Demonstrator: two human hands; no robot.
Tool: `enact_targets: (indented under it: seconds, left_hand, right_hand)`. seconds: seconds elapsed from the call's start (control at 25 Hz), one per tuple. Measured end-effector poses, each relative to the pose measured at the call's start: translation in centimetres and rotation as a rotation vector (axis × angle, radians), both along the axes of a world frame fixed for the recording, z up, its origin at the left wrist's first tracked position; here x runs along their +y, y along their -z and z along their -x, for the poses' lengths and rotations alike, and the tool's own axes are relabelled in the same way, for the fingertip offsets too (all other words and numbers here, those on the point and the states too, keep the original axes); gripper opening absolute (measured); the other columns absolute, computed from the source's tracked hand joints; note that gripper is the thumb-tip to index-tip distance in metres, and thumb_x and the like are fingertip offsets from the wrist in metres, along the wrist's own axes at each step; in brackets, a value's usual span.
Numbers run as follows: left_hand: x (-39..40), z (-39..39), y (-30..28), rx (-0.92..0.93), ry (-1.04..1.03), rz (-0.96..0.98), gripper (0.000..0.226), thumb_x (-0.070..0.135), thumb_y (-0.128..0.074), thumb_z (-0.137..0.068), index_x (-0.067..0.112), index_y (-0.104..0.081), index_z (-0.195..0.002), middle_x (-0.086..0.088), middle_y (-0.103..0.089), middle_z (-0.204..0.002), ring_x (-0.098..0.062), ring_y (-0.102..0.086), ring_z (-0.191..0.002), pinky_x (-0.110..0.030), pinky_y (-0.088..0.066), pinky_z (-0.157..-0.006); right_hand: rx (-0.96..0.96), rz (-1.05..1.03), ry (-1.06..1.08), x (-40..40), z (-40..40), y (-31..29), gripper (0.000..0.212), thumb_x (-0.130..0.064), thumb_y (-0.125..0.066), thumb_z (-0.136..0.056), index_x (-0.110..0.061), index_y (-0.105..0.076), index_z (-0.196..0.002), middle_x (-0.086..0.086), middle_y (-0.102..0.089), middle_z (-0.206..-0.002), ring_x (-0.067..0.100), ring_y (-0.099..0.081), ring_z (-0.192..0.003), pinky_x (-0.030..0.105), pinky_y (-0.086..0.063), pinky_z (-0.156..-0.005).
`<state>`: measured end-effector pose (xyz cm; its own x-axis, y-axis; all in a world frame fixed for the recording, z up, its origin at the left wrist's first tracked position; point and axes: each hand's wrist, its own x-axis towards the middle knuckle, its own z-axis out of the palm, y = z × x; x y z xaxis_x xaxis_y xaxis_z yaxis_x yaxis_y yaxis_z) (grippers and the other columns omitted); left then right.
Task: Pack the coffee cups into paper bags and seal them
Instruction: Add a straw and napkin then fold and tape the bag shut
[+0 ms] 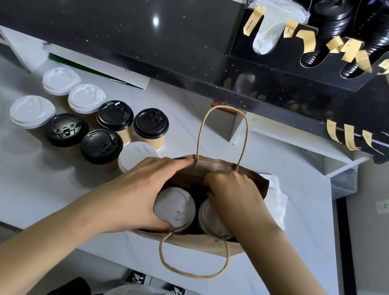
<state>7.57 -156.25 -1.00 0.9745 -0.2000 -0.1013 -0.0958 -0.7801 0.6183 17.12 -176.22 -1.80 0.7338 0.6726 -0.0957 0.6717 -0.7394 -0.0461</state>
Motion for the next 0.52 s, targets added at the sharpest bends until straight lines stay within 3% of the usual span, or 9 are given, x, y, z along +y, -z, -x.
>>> enact_targets:
  seconds: [0.16,0.28,0.36,0.44,0.52]
  left_hand:
    - [0.1,-0.1,0.1,-0.005,0.005,-0.006,0.114,0.040,-0.088,-0.065,0.046,-0.018,-0.155,0.033,-0.034,-0.146,0.007,-0.027,-0.140,-0.014,-0.029,-0.111]
    - [0.3,-0.2,0.5,-0.019,0.006,-0.019,0.115,0.043,-0.089,-0.064,0.046,-0.019,-0.155,0.036,-0.032,-0.146,0.009,-0.026,-0.140,-0.011,-0.027,-0.110]
    - [0.4,-0.2,0.7,-0.028,-0.005,-0.025,0.115,0.047,-0.089,-0.062,0.047,-0.021,-0.155,0.036,-0.034,-0.145,0.007,-0.028,-0.140,-0.017,-0.030,-0.111]
    - [0.5,-0.2,0.7,-0.041,-0.015,-0.031,0.114,0.051,-0.089,-0.060,0.050,-0.022,-0.153,0.037,-0.036,-0.142,0.005,-0.031,-0.138,-0.024,-0.035,-0.111]
    - [0.5,-0.2,0.7,-0.045,-0.025,-0.029,0.112,0.052,-0.090,-0.060,0.054,-0.024,-0.150,0.041,-0.036,-0.139,0.008,-0.031,-0.136,-0.025,-0.037,-0.108]
  right_hand:
    - [0.056,-0.166,0.013,-0.7,0.3,-0.3,0.027,-0.009,-0.060,-0.090,-0.029,-0.063,-0.109,0.004,-0.071,-0.096,0.031,-0.068,-0.089,0.038,-0.052,-0.069]
    - [0.014,-0.466,-0.021,-1.9,1.1,-1.4,0.056,-0.004,-0.072,-0.080,-0.044,-0.046,-0.109,-0.006,-0.069,-0.084,0.018,-0.064,-0.070,0.028,-0.045,-0.053]
    - [0.016,-0.608,0.006,-2.8,1.5,-2.1,0.044,-0.005,-0.072,-0.082,-0.040,-0.056,-0.102,-0.007,-0.065,-0.079,0.014,-0.060,-0.067,0.030,-0.050,-0.054]
    - [-0.020,-0.702,0.065,-4.1,1.6,-2.3,0.020,-0.007,-0.072,-0.086,-0.025,-0.071,-0.094,-0.007,-0.066,-0.076,0.016,-0.061,-0.070,0.036,-0.053,-0.065]
    - [-0.035,-0.811,0.178,-5.4,1.6,-2.6,0.011,-0.009,-0.073,-0.089,-0.018,-0.075,-0.094,-0.007,-0.069,-0.079,0.011,-0.061,-0.074,0.026,-0.050,-0.071]
